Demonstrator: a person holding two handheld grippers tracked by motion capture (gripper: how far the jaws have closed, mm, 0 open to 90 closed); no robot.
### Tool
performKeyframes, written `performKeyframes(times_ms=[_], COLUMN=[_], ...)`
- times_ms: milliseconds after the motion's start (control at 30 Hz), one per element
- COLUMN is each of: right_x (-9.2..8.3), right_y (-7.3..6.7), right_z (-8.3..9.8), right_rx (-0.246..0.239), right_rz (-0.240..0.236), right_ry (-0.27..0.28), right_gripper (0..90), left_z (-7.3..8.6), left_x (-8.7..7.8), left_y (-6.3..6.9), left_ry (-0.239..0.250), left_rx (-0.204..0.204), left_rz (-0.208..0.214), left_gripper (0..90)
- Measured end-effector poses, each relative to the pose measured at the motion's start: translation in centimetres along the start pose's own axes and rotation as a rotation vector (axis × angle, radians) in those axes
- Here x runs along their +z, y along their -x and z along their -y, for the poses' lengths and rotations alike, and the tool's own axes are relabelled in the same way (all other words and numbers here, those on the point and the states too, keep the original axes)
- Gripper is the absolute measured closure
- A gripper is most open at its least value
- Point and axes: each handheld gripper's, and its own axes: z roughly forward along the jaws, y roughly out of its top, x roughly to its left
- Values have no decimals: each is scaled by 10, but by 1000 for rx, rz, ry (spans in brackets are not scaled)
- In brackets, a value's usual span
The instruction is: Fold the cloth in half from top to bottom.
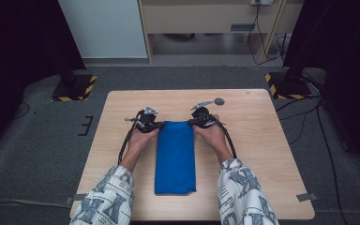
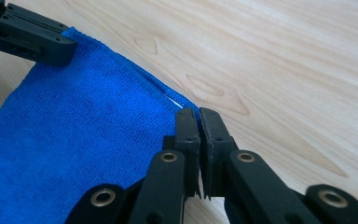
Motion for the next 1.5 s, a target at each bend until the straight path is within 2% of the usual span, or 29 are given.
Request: performKeyframes(times_ms=[133, 367, 700, 1167, 1500], right_x=[-10, -21, -38, -50, -57], right_y=[-2, -5, 0, 2, -2], right_z=[-7, -15, -28, -39, -38], right_rx=[-6, -5, -7, -3, -10], right_rz=[-3, -11, -2, 4, 3], right_ry=[29, 62, 98, 138, 148], right_gripper=[875, 876, 877, 877, 877], left_z=[-4, -11, -28, -43, -44], left_x=[-9, -20, -31, -42, -48], left_y=[1, 0, 5, 7, 10], left_ry=[18, 56, 99, 127, 133], left_rx=[1, -24, -7, 12, 21], left_rz=[-9, -14, -30, -38, -32], left_gripper=[867, 867, 868, 869, 870])
